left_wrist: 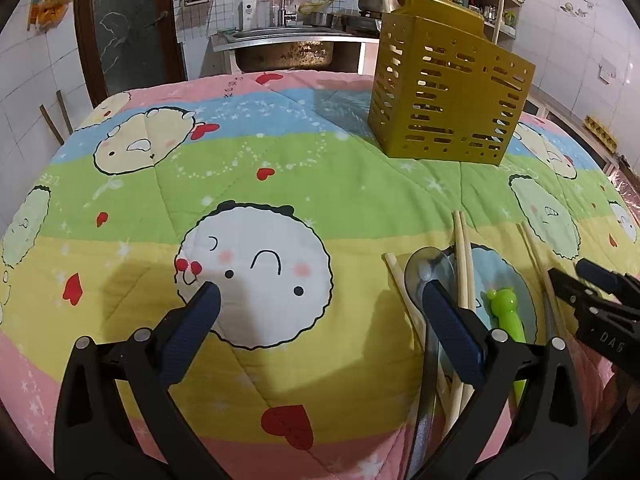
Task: Organize utensils
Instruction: 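Lower the right tool onto another chopstick and close its fingers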
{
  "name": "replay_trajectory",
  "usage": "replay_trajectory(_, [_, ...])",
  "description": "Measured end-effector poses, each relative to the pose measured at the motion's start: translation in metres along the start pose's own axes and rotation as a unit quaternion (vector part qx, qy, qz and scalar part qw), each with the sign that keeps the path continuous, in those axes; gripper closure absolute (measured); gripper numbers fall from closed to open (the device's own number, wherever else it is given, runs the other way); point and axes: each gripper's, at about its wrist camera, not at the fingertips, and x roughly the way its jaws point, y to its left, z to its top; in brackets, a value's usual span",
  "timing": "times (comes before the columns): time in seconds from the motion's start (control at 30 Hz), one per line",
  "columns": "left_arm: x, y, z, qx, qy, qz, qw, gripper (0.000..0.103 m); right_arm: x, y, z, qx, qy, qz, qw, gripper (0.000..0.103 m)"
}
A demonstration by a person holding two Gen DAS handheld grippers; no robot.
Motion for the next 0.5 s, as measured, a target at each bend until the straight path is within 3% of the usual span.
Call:
replay_trajectory(0.17, [0.0, -0.001, -0.001, 0.003, 0.0, 0.001, 1.0, 0.005, 0.003, 0.008, 0.001, -0.008, 0.006, -0.005, 1.0, 0.054])
replay_trajectory(0.43, [-0.004, -0.013, -0.001, 0.009, -0.003, -0.005, 0.9999, 0.005, 0.014, 0.018, 0.015, -0.01, 0.017, -0.001, 1.0, 0.093])
replay_trajectory(0.5, [-0.005, -0.017, -0.001, 0.014, -0.003, -0.003, 0.9999, 0.005, 0.014, 0.017, 0.015, -0.012, 0.018, 0.003, 1.0, 0.094])
